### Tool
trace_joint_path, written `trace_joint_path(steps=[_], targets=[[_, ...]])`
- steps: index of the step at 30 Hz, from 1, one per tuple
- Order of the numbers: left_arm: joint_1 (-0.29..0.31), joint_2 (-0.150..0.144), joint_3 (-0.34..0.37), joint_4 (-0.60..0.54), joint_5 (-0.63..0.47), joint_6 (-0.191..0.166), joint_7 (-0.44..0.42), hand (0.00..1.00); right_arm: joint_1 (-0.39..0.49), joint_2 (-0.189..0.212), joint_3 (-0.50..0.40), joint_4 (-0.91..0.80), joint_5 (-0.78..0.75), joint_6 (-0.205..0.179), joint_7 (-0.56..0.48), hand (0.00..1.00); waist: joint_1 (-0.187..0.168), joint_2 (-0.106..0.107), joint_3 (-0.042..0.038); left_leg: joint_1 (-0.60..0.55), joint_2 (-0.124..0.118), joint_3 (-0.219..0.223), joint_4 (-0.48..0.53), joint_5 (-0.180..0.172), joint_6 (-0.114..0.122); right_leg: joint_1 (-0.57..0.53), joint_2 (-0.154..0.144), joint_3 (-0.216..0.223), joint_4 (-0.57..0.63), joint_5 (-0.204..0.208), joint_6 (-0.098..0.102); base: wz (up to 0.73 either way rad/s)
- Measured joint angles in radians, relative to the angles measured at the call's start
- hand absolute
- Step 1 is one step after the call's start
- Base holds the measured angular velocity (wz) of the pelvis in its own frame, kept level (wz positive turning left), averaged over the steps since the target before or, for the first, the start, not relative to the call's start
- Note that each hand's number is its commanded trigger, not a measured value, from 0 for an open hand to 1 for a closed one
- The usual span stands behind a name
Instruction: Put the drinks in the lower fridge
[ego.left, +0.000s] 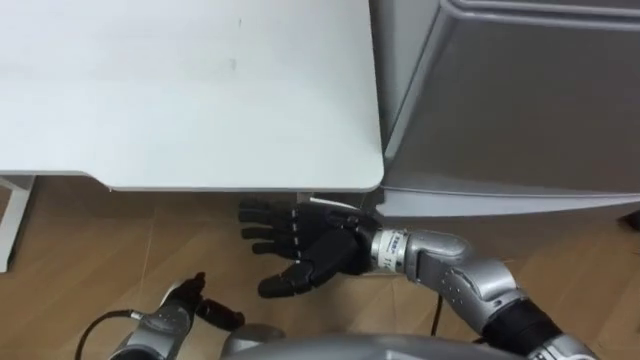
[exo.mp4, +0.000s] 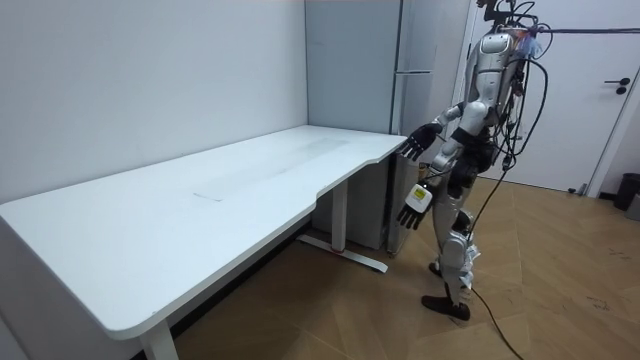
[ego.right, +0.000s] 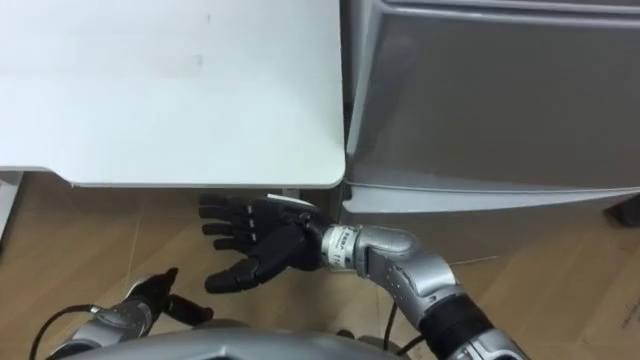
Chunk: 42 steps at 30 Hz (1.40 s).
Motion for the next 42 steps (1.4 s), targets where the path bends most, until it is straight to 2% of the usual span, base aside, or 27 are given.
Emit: trace_joint_path(steps=[4,11,16,17,22,25,27,29,34,36,42], targets=[[0.006,-0.001,0.001,0.000,-0.013,0.000,0.003,0.00,0.001,-0.001,0.014,0.001,0.000,-0.001,0.004,0.00,0.002,0.001,0.0011,0.002,-0.003,-0.007,-0.007,0.000,0.001,0.002,-0.001,-0.002,-0.001,-0.003,0.004,0.07],[0.018,-0.016,0.040,0.000,-0.019,-0.007,0.022,0.00,0.011,-0.011,0.012,0.003,0.000,-0.001,0.005,0.00,-0.001,0.007,0.0088,0.005,-0.004,-0.028,-0.014,-0.001,0.001,0.009,-0.002,-0.017,-0.001,-0.007,0.010,0.07],[0.022,-0.015,0.040,-0.011,-0.020,-0.006,0.023,0.00,0.016,-0.044,0.012,0.040,0.003,-0.001,0.005,0.00,0.001,0.005,0.0079,0.002,-0.005,-0.035,-0.013,-0.001,0.002,0.009,-0.005,-0.028,-0.001,-0.009,0.010,0.03],[0.024,-0.015,0.041,-0.011,-0.030,-0.006,0.023,0.00,0.016,-0.051,0.008,0.056,0.002,0.000,0.005,0.00,-0.002,0.000,0.0047,0.002,-0.005,-0.036,-0.012,-0.001,0.002,0.011,-0.005,-0.029,-0.001,-0.009,0.010,0.04],[0.043,-0.016,0.053,-0.015,-0.057,-0.006,0.021,0.00,0.026,-0.046,-0.058,0.194,-0.029,-0.002,0.006,0.00,-0.020,0.001,0.0037,0.019,-0.005,-0.050,-0.013,-0.001,0.002,0.033,-0.007,-0.047,0.000,-0.010,0.013,0.10],[0.054,-0.015,0.076,-0.015,-0.057,-0.006,0.024,0.00,0.059,-0.059,-0.089,0.253,-0.045,-0.011,0.007,0.00,-0.029,-0.007,-0.0011,0.020,-0.005,-0.058,-0.013,-0.002,0.003,0.043,-0.008,-0.054,0.000,-0.012,0.015,0.10],[0.058,-0.015,0.086,-0.015,-0.056,-0.006,0.025,0.00,0.064,-0.059,-0.111,0.358,-0.062,-0.018,0.012,0.00,-0.036,-0.013,-0.0032,0.022,-0.006,-0.063,-0.009,-0.002,0.003,0.050,-0.009,-0.053,-0.001,-0.012,0.015,0.07],[0.058,-0.012,0.088,-0.015,-0.056,-0.006,0.024,0.00,0.070,-0.061,-0.133,0.415,-0.092,-0.019,0.008,0.00,-0.043,-0.016,-0.0012,0.021,-0.012,-0.069,-0.005,-0.002,0.003,0.054,-0.015,-0.053,-0.002,-0.020,0.012,0.10],[0.070,-0.001,0.090,-0.014,-0.056,-0.008,0.020,0.00,0.082,-0.066,-0.182,0.582,-0.095,-0.061,-0.009,0.00,-0.058,-0.022,-0.0024,0.021,-0.018,-0.085,-0.003,0.000,0.006,0.058,-0.019,-0.055,0.000,-0.025,0.014,0.06],[0.082,0.002,0.098,-0.014,-0.056,-0.008,0.019,0.00,0.084,-0.063,-0.226,0.633,-0.077,-0.092,-0.023,0.00,-0.062,-0.022,-0.0021,0.022,-0.019,-0.084,-0.004,0.000,0.007,0.058,-0.020,-0.055,-0.001,-0.026,0.015,0.00],[0.091,0.000,0.122,-0.014,-0.051,-0.009,0.000,0.00,0.085,-0.049,-0.292,0.714,-0.042,-0.124,-0.043,0.00,-0.064,-0.022,-0.0012,0.039,-0.020,-0.084,-0.007,-0.001,0.007,0.074,-0.020,-0.056,-0.002,-0.036,0.019,0.01]])
